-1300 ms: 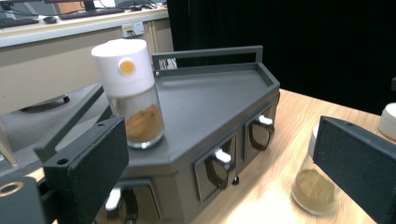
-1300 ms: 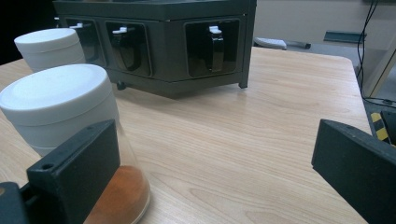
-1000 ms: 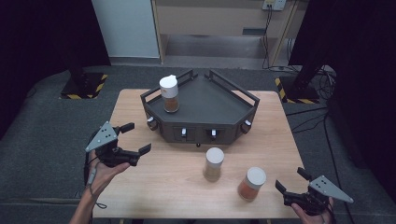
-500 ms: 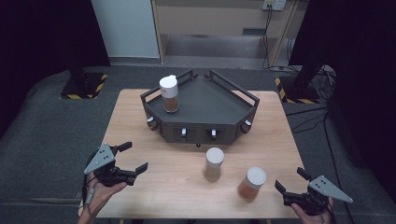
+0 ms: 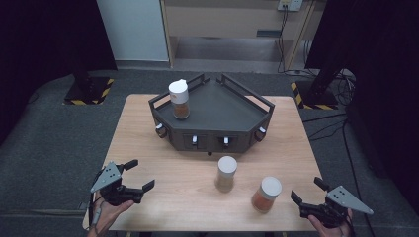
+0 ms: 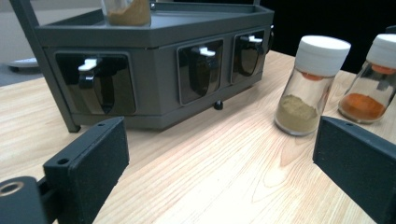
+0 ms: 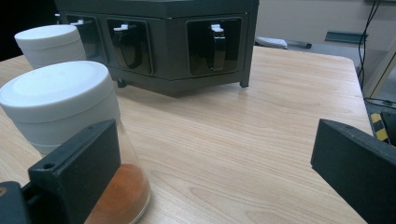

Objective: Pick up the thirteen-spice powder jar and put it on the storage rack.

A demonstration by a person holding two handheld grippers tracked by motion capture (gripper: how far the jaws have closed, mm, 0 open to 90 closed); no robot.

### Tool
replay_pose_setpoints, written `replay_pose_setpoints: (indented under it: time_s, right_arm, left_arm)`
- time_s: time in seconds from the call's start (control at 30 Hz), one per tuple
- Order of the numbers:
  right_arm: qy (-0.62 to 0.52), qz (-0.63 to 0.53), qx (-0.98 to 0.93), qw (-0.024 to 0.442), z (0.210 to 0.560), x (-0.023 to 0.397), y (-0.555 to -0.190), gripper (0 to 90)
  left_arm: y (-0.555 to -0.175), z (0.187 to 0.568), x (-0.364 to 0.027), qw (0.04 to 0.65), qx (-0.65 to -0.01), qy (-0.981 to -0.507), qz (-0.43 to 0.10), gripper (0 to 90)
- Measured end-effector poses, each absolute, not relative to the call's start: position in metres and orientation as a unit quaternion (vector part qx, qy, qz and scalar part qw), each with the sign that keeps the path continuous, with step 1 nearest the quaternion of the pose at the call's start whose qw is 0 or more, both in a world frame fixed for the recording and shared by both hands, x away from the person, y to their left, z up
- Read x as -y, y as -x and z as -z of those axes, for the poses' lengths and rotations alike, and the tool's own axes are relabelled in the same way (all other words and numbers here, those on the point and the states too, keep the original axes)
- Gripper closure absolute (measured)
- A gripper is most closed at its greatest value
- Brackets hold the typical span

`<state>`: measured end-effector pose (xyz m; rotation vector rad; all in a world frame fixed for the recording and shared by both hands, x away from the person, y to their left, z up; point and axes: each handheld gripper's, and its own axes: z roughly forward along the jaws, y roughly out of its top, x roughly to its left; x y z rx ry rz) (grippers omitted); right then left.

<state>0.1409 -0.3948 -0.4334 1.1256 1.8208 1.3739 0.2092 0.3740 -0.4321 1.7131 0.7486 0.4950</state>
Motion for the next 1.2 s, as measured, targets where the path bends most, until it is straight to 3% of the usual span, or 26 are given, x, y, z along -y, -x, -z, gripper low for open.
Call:
replay_pose_setpoints:
  time_s: [1.2]
  right_arm:
    - [-0.421,-0.522,-0.681,0.293,0.435,0.396,-0.141,1.6]
  left_arm:
    - [-0.205,0.451,-0.387,0.54,-0.325,-0.743,-0.223,3.8]
